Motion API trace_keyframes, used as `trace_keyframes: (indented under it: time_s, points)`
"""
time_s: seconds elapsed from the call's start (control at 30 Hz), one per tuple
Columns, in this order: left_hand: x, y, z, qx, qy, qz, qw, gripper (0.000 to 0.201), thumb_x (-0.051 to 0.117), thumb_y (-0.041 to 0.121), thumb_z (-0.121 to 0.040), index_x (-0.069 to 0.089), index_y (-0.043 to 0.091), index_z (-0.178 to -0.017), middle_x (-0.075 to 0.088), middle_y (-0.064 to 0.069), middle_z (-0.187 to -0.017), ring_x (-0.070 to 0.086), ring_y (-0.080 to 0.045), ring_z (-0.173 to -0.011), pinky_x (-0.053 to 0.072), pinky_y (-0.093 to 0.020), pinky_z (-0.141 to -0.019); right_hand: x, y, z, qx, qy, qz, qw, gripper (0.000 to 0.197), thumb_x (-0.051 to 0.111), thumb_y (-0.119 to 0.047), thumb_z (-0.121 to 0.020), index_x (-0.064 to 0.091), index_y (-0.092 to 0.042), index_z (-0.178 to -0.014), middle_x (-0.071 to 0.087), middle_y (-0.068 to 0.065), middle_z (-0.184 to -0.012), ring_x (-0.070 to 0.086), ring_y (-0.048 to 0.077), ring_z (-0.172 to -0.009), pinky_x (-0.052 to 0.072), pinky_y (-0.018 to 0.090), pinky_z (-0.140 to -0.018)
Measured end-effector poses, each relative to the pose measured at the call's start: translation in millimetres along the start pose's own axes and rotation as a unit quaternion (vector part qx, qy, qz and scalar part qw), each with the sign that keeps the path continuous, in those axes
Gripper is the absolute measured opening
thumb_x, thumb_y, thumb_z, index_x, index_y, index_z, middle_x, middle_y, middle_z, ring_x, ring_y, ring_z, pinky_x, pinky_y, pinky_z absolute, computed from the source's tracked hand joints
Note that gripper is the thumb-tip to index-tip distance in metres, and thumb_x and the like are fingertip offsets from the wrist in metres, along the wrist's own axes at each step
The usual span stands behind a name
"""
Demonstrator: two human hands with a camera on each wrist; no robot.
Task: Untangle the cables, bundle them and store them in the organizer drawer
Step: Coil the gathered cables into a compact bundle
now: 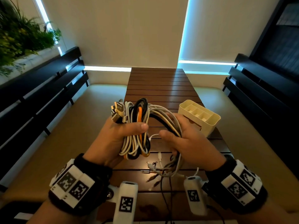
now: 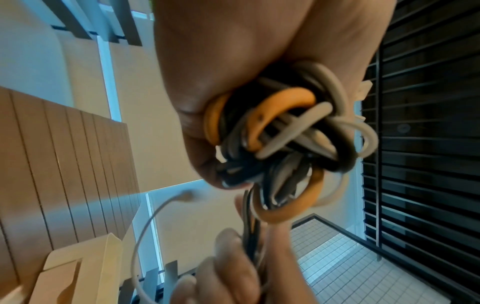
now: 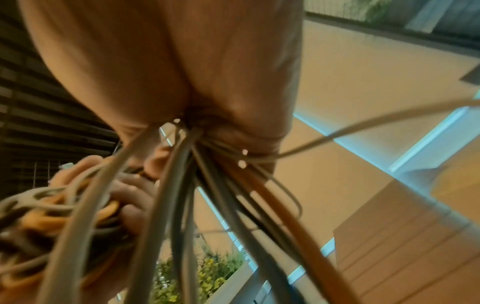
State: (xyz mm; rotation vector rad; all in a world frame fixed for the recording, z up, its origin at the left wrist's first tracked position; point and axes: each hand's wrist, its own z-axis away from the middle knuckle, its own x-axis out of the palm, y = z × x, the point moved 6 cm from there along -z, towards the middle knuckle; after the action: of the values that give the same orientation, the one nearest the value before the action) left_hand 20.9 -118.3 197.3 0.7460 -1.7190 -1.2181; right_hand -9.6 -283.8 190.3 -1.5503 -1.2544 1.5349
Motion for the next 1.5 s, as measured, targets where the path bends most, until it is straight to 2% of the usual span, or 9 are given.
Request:
trace_keyframes:
  time_s: [0.23, 0.5, 0.63, 0.87, 1.07, 1.23, 1.33, 1.4, 1.5]
  points:
    - [10, -6, -2, 0.023, 0.032, -0.001, 0.999, 0.021, 0.079, 0.008, -0.066, 0.069, 0.014, -0.084, 0.06, -0.021, -0.076, 0.066, -0.027, -0.059, 0.055, -0.037, -0.053, 6, -10, 2, 0.031, 0.038, -0.143, 0.988, 0.043, 0.036, -0.057, -0.088, 0.056, -0.022, -0.105, 0.041, 0.002, -0.059, 0.038, 0.014, -0.048, 0.036, 0.025, -0.046]
    - [38, -19, 4, -0.003, -0.005, 0.086, 0.996, 0.021, 0.068, 0.005, -0.073, 0.074, 0.01, -0.092, 0.07, -0.016, -0.082, 0.07, -0.027, -0.064, 0.058, -0.036, -0.052, -4, -24, 5, -0.022, 0.149, -0.05, 0.987, 0.03, 0.034, -0.042, -0.099, 0.051, -0.027, -0.08, 0.052, -0.009, -0.052, 0.049, 0.005, -0.046, 0.042, 0.017, -0.045]
    - [42, -22, 0, -0.008, 0.001, 0.086, 0.996, 0.036, 0.067, 0.004, -0.077, 0.065, -0.002, -0.112, 0.066, -0.029, -0.101, 0.07, -0.037, -0.081, 0.06, -0.046, -0.07, -6, -21, 4, -0.017, 0.151, -0.027, 0.988, 0.023, 0.033, -0.036, -0.103, 0.054, -0.033, -0.096, 0.062, -0.035, -0.073, 0.059, -0.014, -0.073, 0.043, 0.004, -0.059]
    - [50, -29, -1, -0.002, -0.025, 0.061, 0.998, 0.032, 0.074, 0.0, -0.073, 0.073, 0.006, -0.104, 0.071, -0.026, -0.103, 0.07, -0.041, -0.091, 0.058, -0.05, -0.078, -1, -14, 3, 0.014, 0.134, -0.085, 0.987, 0.033, 0.032, -0.048, -0.097, 0.054, -0.038, -0.12, 0.066, -0.014, -0.099, 0.062, -0.01, -0.091, 0.047, 0.005, -0.066]
    - [50, -20, -16, 0.013, -0.038, 0.039, 0.998, 0.051, 0.09, 0.01, -0.048, 0.078, 0.01, -0.097, 0.074, -0.024, -0.098, 0.072, -0.04, -0.093, 0.058, -0.043, -0.074, -4, -20, -4, 0.06, 0.115, -0.104, 0.986, 0.029, 0.027, -0.065, -0.081, 0.042, -0.075, -0.103, 0.045, -0.018, -0.135, 0.049, -0.004, -0.118, 0.047, 0.022, -0.094]
    - [51, -12, -22, 0.021, -0.047, -0.001, 0.999, 0.045, 0.086, 0.009, -0.06, 0.075, 0.01, -0.104, 0.071, -0.027, -0.104, 0.068, -0.046, -0.099, 0.054, -0.057, -0.087, -6, -29, -7, 0.096, 0.061, -0.121, 0.986, 0.041, 0.018, -0.063, -0.081, 0.039, -0.053, -0.115, 0.05, -0.032, -0.104, 0.051, -0.031, -0.076, 0.038, -0.006, -0.057]
    - [50, -11, -22, 0.029, -0.03, -0.031, 0.999, 0.032, 0.078, 0.005, -0.069, 0.074, 0.011, -0.1, 0.072, -0.024, -0.099, 0.07, -0.042, -0.093, 0.056, -0.048, -0.078, 2, -23, -12, 0.078, 0.021, -0.118, 0.99, 0.081, 0.014, -0.085, -0.076, 0.034, -0.045, -0.144, 0.051, -0.013, -0.14, 0.054, -0.012, -0.114, 0.049, 0.007, -0.085]
    - [50, -9, -22, 0.047, -0.021, -0.046, 0.998, 0.032, 0.079, 0.011, -0.071, 0.072, 0.012, -0.103, 0.072, -0.021, -0.098, 0.071, -0.038, -0.092, 0.056, -0.045, -0.078, 6, -19, -18, 0.062, -0.001, -0.108, 0.992, 0.098, 0.016, -0.099, -0.065, 0.033, -0.047, -0.146, 0.031, -0.006, -0.158, 0.036, 0.009, -0.141, 0.041, 0.039, -0.111]
    - [44, -13, -28, 0.052, 0.012, -0.056, 0.997, 0.041, 0.08, 0.013, -0.072, 0.068, 0.008, -0.11, 0.072, -0.019, -0.102, 0.07, -0.038, -0.096, 0.054, -0.051, -0.082, 9, -14, -25, 0.066, -0.024, -0.109, 0.992, 0.104, 0.017, -0.102, -0.061, 0.031, -0.046, -0.147, 0.021, -0.006, -0.163, 0.026, 0.015, -0.147, 0.029, 0.053, -0.117]
